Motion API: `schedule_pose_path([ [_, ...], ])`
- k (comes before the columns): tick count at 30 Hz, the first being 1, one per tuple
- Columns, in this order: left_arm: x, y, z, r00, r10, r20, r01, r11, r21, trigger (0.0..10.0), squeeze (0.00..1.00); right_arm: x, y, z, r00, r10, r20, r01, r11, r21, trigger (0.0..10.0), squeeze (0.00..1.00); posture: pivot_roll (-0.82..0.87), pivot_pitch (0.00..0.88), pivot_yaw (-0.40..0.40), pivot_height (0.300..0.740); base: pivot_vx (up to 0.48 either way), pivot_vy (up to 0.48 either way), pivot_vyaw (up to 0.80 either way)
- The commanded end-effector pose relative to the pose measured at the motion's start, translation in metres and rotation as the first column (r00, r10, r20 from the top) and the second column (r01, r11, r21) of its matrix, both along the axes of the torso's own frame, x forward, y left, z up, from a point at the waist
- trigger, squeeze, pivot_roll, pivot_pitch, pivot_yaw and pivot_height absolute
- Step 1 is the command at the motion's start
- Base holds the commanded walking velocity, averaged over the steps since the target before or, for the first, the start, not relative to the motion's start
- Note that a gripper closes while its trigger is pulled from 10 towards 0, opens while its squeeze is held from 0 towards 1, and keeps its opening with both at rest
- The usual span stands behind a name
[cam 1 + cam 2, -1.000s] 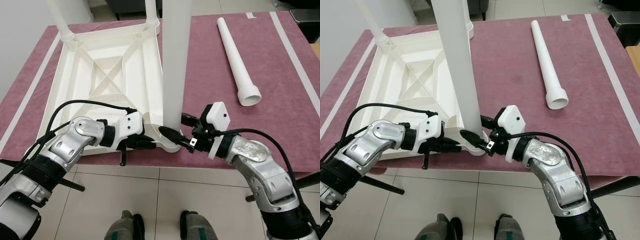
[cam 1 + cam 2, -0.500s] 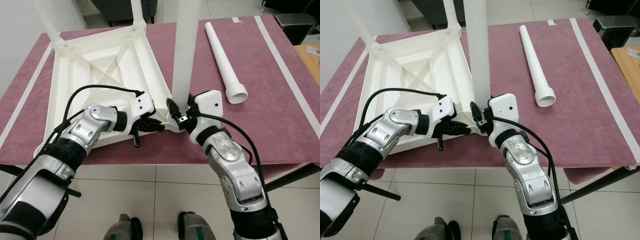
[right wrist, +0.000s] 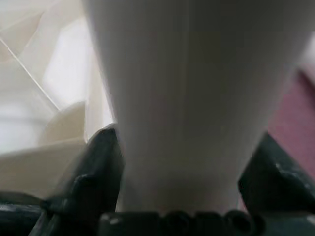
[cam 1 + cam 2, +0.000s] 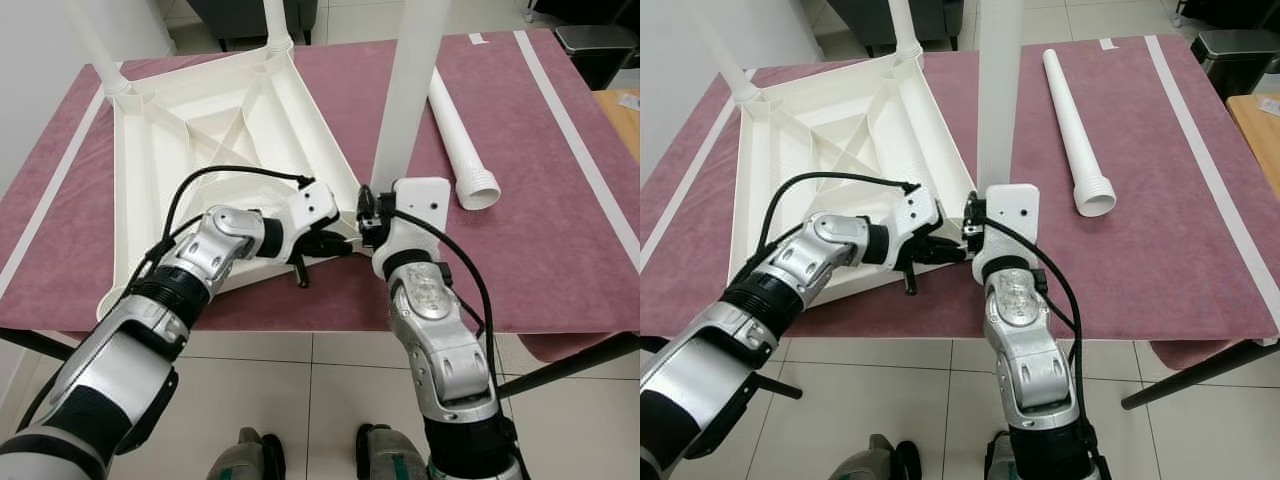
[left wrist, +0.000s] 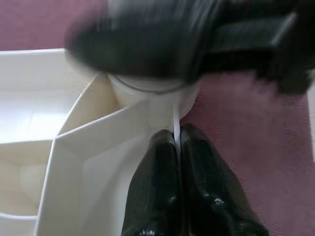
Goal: Building children table
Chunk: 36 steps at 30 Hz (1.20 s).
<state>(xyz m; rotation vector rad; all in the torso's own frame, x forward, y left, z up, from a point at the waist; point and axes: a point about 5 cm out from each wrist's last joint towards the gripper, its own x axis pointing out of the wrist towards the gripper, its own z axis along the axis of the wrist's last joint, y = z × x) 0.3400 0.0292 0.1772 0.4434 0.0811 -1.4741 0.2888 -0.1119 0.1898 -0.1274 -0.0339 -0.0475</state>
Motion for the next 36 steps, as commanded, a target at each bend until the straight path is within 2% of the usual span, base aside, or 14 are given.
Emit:
schedule_pose_path([
  [1, -0.008, 0.000, 0.002, 0.990, -0.142, 0.003, 0.142, 0.990, 0.011, 0.0, 0.00, 0.000, 0.000, -0.009, 0.999, 0.023, -0.034, -0.023, 1.000, -0.004, 10.0, 1.00, -0.10, 0.174, 0.143, 0.740, 0.000, 0.000, 0.00],
  [3, -0.009, 0.005, -0.002, 0.990, -0.141, -0.003, 0.141, 0.990, 0.024, 0.0, 0.00, -0.005, 0.007, 0.005, 0.982, 0.181, 0.051, -0.182, 0.983, 0.014, 10.0, 1.00, -0.10, 0.175, 0.142, 0.740, 0.000, 0.000, 0.00],
  [4, -0.009, 0.005, -0.002, 0.990, -0.141, -0.003, 0.141, 0.990, 0.024, 0.0, 0.00, -0.005, 0.007, 0.005, 0.982, 0.181, 0.051, -0.182, 0.983, 0.014, 10.0, 1.00, -0.10, 0.175, 0.142, 0.740, 0.000, 0.000, 0.00],
  [5, -0.009, 0.007, -0.003, 0.990, -0.143, -0.005, 0.144, 0.989, 0.029, 0.0, 0.00, -0.007, 0.010, 0.013, 0.963, 0.252, 0.096, -0.255, 0.967, 0.018, 10.0, 0.00, -0.10, 0.176, 0.143, 0.740, 0.000, 0.000, 0.00],
  [12, -0.015, 0.023, -0.009, 0.977, -0.211, -0.007, 0.211, 0.973, 0.096, 0.0, 0.00, -0.017, -0.002, 0.046, 0.866, 0.444, 0.229, -0.443, 0.895, -0.058, 10.0, 0.00, -0.11, 0.177, 0.149, 0.740, 0.000, 0.000, 0.00],
  [23, -0.033, 0.047, -0.004, 0.914, -0.405, 0.024, 0.388, 0.892, 0.232, 0.0, 0.00, -0.019, -0.015, 0.055, 0.813, 0.539, 0.220, -0.521, 0.842, -0.135, 10.0, 0.00, -0.11, 0.177, 0.152, 0.740, 0.000, 0.000, 0.00],
  [25, -0.035, 0.058, 0.005, 0.878, -0.473, 0.074, 0.430, 0.848, 0.310, 0.0, 0.00, -0.026, -0.006, 0.049, 0.758, 0.628, 0.175, -0.612, 0.778, -0.141, 10.0, 0.00, -0.10, 0.172, 0.147, 0.740, 0.000, 0.000, 0.00],
  [26, -0.035, 0.058, 0.005, 0.878, -0.473, 0.074, 0.430, 0.848, 0.310, 0.0, 0.00, -0.026, -0.006, 0.049, 0.758, 0.628, 0.175, -0.612, 0.778, -0.141, 10.0, 0.00, -0.10, 0.172, 0.147, 0.740, 0.000, 0.000, 0.00],
  [27, -0.032, 0.065, 0.006, 0.870, -0.480, 0.116, 0.409, 0.832, 0.374, 0.0, 0.00, -0.035, 0.005, 0.042, 0.687, 0.715, 0.131, -0.702, 0.699, -0.138, 10.0, 0.00, -0.10, 0.172, 0.147, 0.740, 0.000, 0.000, 0.00],
  [29, -0.032, 0.065, 0.006, 0.870, -0.480, 0.116, 0.409, 0.832, 0.374, 0.0, 0.00, -0.035, 0.005, 0.042, 0.687, 0.715, 0.131, -0.702, 0.699, -0.138, 10.0, 0.00, -0.10, 0.172, 0.147, 0.740, 0.000, 0.000, 0.00],
  [30, -0.029, 0.065, 0.004, 0.881, -0.453, 0.133, 0.379, 0.846, 0.374, 0.0, 0.00, -0.040, 0.010, 0.038, 0.657, 0.745, 0.112, -0.733, 0.666, -0.136, 10.0, 0.00, -0.09, 0.165, 0.147, 0.740, 0.000, 0.000, 0.00],
  [31, -0.028, 0.063, -0.001, 0.893, -0.425, 0.152, 0.348, 0.862, 0.368, 10.0, 0.00, -0.044, 0.015, 0.034, 0.631, 0.770, 0.091, -0.758, 0.638, -0.135, 10.0, 0.00, -0.10, 0.164, 0.146, 0.740, 0.000, 0.000, 0.00],
  [35, -0.029, 0.061, -0.005, 0.902, -0.401, 0.156, 0.329, 0.876, 0.352, 10.0, 0.00, -0.046, 0.018, 0.030, 0.616, 0.784, 0.078, -0.773, 0.620, -0.132, 10.0, 0.00, -0.10, 0.164, 0.147, 0.740, 0.000, 0.000, 0.00],
  [36, -0.030, 0.057, -0.010, 0.923, -0.357, 0.147, 0.301, 0.904, 0.304, 10.0, 1.00, -0.049, 0.022, 0.026, 0.609, 0.790, 0.068, -0.781, 0.612, -0.123, 10.0, 0.00, -0.11, 0.163, 0.144, 0.740, 0.000, 0.000, 0.00],
])
